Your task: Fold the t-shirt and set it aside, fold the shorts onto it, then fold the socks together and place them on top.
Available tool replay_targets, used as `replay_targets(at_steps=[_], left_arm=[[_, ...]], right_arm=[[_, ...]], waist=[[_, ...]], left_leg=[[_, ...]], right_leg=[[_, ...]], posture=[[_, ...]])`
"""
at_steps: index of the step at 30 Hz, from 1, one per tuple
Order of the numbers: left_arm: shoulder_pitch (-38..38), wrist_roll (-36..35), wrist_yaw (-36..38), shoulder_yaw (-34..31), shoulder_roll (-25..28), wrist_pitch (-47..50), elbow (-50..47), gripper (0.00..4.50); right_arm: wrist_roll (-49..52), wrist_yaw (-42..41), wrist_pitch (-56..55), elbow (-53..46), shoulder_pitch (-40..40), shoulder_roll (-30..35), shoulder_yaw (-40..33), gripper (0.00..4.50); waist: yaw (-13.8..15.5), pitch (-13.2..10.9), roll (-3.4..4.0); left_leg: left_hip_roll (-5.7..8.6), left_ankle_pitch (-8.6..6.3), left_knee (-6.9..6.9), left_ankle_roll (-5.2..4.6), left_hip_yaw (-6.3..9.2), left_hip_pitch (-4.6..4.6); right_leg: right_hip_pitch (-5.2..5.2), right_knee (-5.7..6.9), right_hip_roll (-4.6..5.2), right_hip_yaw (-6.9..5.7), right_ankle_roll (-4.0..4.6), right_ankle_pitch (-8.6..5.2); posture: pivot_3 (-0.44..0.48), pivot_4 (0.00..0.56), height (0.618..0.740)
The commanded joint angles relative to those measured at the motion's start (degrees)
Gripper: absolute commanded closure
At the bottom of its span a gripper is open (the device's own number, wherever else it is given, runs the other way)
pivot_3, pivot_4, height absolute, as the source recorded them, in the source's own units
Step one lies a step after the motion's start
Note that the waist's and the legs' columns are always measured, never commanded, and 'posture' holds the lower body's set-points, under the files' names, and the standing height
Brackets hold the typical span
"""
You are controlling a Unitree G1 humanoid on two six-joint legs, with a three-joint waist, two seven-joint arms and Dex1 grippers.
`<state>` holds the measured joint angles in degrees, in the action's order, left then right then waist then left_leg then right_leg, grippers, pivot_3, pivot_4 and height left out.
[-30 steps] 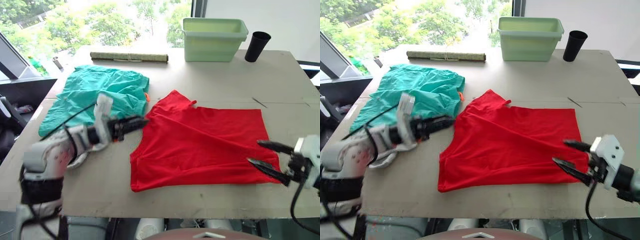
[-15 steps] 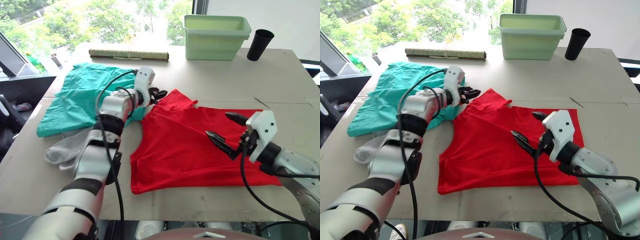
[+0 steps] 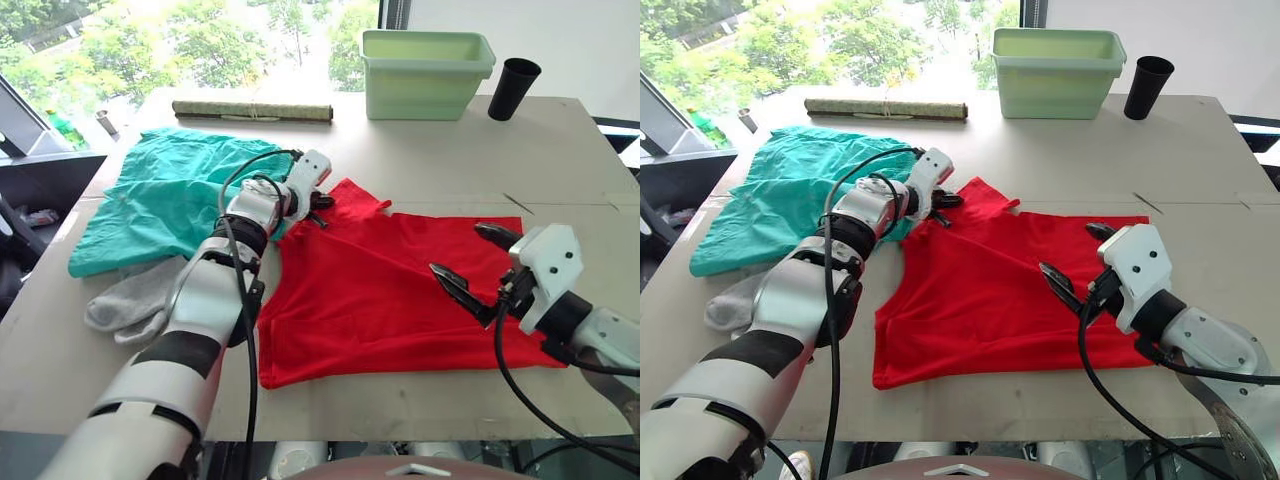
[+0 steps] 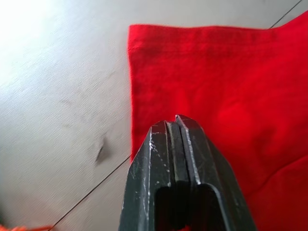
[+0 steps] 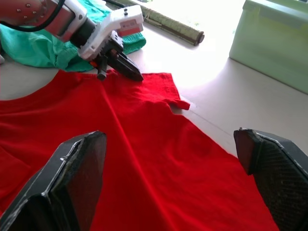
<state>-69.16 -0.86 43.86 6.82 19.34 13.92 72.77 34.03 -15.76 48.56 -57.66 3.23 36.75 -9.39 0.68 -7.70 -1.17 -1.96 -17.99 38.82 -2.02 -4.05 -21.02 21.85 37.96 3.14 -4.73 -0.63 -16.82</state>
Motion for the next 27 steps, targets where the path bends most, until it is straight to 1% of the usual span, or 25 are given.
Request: replay_targets(at_steps=[1,2,3,4,5,6,7,8,11,14,17,23,26,27], left_arm=[[-2.73,-3.98,6.80,-5.70,3.92,2.58,-1.11,4.49],[-2.77,-3.96,8.46,-6.11,4.80,3.60,-1.15,4.49],[-2.51,-3.32,7.98,-6.09,5.42,3.52,-1.40,4.49],[-2.32,-2.84,6.87,-6.18,5.75,3.52,-1.70,3.83],[-2.18,-2.32,5.69,-6.15,5.83,3.51,-1.91,3.67],[-2.08,-1.78,5.05,-5.99,5.87,3.42,-1.94,3.06],[-1.94,-1.02,5.13,-5.38,5.75,3.19,-2.03,2.72],[-1.88,-0.40,5.49,-4.88,5.45,2.97,-2.13,2.20],[-2.29,1.13,5.98,-4.01,4.11,2.92,-1.69,2.20],[-1.86,3.09,4.61,-2.90,3.26,1.56,-1.01,2.20],[-2.33,4.43,3.69,-2.60,2.92,1.42,0.16,2.20],[-2.33,6.58,6.07,-1.18,2.30,3.84,1.32,2.20],[-1.79,7.49,7.69,-0.82,2.42,3.68,1.62,2.99],[-1.75,7.10,8.41,-1.28,2.34,3.31,1.51,3.40]], right_arm=[[0.33,1.02,-0.24,-2.33,-0.35,-0.02,-0.65,0.00],[0.03,1.21,0.00,-2.02,-1.01,-0.19,0.05,0.00],[0.11,0.79,-0.18,-1.69,-1.11,-0.14,0.12,0.00],[0.64,0.16,-0.50,-1.41,-1.03,-0.17,-0.18,0.00],[1.07,-0.51,-0.88,-1.16,-0.88,-0.15,-0.38,0.00],[1.18,-0.81,-1.02,-0.97,-0.97,-0.18,-0.12,0.00],[0.83,-1.23,-1.27,-0.69,-0.79,0.07,0.12,0.00],[0.39,-1.60,-1.47,-0.54,-0.63,0.43,0.21,0.00],[0.46,-2.41,-1.78,-0.61,-0.33,0.66,-0.87,0.00],[-0.73,-2.75,-2.40,-1.17,1.30,0.83,-0.50,0.00],[-0.67,-1.57,-1.93,-1.87,1.08,0.03,-0.61,0.00],[-1.18,-1.57,-3.17,-2.34,3.18,1.77,-0.41,0.00],[-0.96,-0.49,-3.82,-2.34,3.79,2.18,-0.59,0.00],[-0.83,-0.32,-3.87,-2.34,3.82,2.28,-0.66,0.00]], waist=[[-0.04,-0.01,-0.02],[-0.05,-0.01,-0.02],[-0.06,-0.01,-0.02],[-0.02,-0.01,-0.02],[0.09,-0.01,-0.02],[0.21,-0.01,-0.02],[0.30,-0.02,-0.04],[0.32,-0.02,-0.04],[0.28,-0.03,-0.05],[0.20,-0.03,-0.05],[-0.09,-0.03,-0.05],[0.11,-0.03,-0.05],[0.12,-0.03,-0.05],[0.10,-0.03,-0.05]], left_leg=[[-0.02,0.00,0.04,0.00,0.02,-0.05],[-0.02,0.00,0.07,0.00,0.00,-0.05],[-0.02,0.00,0.08,0.00,0.00,-0.06],[-0.02,0.00,0.09,0.00,0.00,-0.05],[-0.02,0.00,0.09,0.00,0.01,-0.05],[-0.02,0.00,0.09,0.00,0.02,-0.05],[0.01,0.00,0.10,0.00,0.03,-0.08],[0.02,-0.01,0.16,-0.01,0.08,-0.14],[0.06,-0.01,0.32,-0.02,0.20,-0.29],[0.07,-0.01,0.33,-0.02,0.30,-0.32],[0.06,-0.01,0.32,-0.02,0.31,-0.33],[0.06,-0.01,0.33,-0.02,0.33,-0.33],[0.08,-0.01,0.35,-0.02,0.33,-0.34],[0.08,-0.01,0.35,-0.02,0.34,-0.33]], right_leg=[[0.02,0.00,-0.02,-0.02,0.00,0.00],[0.02,0.00,-0.04,-0.01,0.00,0.00],[0.02,0.01,-0.08,-0.01,0.00,0.00],[0.03,0.02,-0.12,-0.02,0.00,0.00],[0.03,0.02,-0.13,-0.02,0.00,0.00],[0.02,0.02,-0.12,-0.02,0.00,0.00],[0.02,0.01,-0.12,-0.04,0.00,0.00],[0.02,0.01,-0.11,-0.09,0.00,0.00],[0.03,0.01,-0.10,-0.20,-0.01,0.00],[0.02,0.02,-0.10,-0.29,-0.01,0.00],[0.03,0.02,-0.07,-0.28,0.00,0.01],[0.04,0.03,-0.08,-0.32,0.00,0.01],[0.03,0.05,-0.08,-0.32,0.00,0.01],[0.03,0.05,-0.08,-0.32,0.00,0.01]], posture=[[0.000,0.150,0.740],[0.000,0.150,0.740],[0.000,0.150,0.740],[0.000,0.150,0.740],[0.000,0.150,0.740],[0.000,0.150,0.740],[0.000,0.150,0.740],[0.000,0.150,0.740],[0.000,0.150,0.740],[0.000,0.150,0.740],[0.000,0.150,0.740],[0.000,0.150,0.740],[0.000,0.150,0.740],[0.000,0.150,0.740]])
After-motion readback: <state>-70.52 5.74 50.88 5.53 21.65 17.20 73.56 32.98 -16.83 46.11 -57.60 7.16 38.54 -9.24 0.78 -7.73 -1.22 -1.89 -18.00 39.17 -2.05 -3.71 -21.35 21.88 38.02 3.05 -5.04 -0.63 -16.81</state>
